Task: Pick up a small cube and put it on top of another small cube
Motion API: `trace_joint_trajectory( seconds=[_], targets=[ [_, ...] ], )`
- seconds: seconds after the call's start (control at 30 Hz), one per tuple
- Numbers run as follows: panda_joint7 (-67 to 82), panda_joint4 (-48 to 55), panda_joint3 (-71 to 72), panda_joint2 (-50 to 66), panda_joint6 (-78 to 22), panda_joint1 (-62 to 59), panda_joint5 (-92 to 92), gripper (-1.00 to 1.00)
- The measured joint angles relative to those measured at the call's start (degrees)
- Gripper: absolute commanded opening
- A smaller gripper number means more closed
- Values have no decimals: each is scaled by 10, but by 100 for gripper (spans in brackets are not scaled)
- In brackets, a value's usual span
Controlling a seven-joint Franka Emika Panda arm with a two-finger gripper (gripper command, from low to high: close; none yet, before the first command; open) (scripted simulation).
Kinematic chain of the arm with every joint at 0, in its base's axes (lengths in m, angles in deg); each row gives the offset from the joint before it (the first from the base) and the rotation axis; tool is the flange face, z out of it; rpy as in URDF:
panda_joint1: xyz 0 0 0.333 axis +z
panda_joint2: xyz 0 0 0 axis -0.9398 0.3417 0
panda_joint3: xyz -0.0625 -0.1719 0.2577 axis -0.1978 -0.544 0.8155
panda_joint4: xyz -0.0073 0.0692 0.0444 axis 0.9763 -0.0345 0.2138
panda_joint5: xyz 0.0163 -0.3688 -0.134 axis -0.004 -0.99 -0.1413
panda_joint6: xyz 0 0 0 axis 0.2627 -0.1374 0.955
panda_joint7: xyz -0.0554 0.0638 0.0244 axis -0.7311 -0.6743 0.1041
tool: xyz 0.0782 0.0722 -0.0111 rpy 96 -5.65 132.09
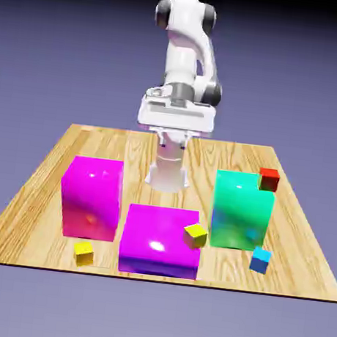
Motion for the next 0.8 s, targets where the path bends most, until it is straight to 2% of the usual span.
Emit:
trace_joint_trajectory(
  seconds=[0.8],
  targets=[
    [-184, 399, -94, 498, -410, -136, 174, 0]
  ],
)
